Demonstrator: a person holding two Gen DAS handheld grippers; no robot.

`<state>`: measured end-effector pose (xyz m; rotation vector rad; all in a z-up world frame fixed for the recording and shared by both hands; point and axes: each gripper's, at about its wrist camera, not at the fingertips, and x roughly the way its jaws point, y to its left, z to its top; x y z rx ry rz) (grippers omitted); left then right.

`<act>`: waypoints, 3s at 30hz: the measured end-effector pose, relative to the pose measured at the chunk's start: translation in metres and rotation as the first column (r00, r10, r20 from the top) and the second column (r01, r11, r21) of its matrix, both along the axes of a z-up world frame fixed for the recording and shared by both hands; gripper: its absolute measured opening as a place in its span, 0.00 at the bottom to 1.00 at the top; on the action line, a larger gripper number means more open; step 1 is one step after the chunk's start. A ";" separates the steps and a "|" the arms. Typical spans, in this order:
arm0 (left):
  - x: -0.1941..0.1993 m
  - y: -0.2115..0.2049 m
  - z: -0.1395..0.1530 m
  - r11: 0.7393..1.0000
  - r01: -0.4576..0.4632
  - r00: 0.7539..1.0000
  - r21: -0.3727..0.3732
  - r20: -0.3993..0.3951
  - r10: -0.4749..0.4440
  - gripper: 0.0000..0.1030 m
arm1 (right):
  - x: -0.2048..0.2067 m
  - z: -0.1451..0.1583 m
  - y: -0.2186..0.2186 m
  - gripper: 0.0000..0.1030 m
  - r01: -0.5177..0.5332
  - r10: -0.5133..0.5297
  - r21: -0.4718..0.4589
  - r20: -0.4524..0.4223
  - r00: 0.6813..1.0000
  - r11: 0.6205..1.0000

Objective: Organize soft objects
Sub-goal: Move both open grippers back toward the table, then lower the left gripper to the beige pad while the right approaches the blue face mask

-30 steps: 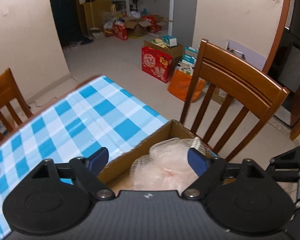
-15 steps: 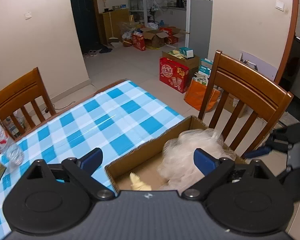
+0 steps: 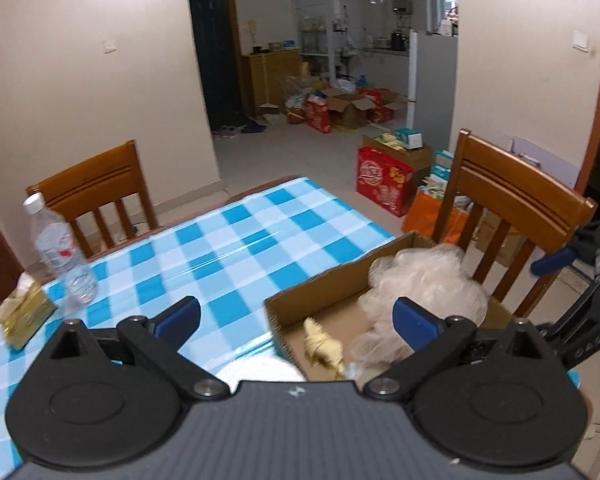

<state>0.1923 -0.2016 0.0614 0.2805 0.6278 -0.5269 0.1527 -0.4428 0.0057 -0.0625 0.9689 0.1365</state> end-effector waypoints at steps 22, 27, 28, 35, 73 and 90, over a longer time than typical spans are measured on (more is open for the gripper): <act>-0.035 0.114 -0.040 0.989 -0.146 0.985 -0.024 -0.099 0.143 0.99 | -0.018 0.017 0.092 1.00 0.114 -0.119 0.078 0.072 0.990 0.990; -0.036 0.148 -0.047 0.991 -0.130 0.985 -0.005 -0.117 0.129 0.99 | -0.018 0.016 0.137 1.00 0.090 -0.096 0.075 0.072 0.993 0.993; -0.036 0.154 -0.049 0.993 -0.120 0.986 0.003 -0.116 0.119 0.99 | -0.018 0.015 0.147 1.00 0.084 -0.090 0.071 0.071 0.993 0.994; -0.023 0.190 -0.062 0.999 -0.033 0.991 0.027 -0.129 0.036 0.99 | -0.010 0.010 0.213 1.00 0.062 -0.063 0.028 0.061 0.996 0.998; 0.074 0.121 -0.168 0.915 0.241 0.925 0.323 -0.361 -0.116 0.83 | 0.216 -0.030 0.274 1.00 -0.148 0.154 0.040 -0.282 0.947 0.988; 0.080 0.123 -0.178 0.922 0.247 0.908 0.298 -0.403 -0.113 0.63 | 0.265 -0.084 0.305 1.00 -0.105 0.114 0.046 -0.446 0.888 0.993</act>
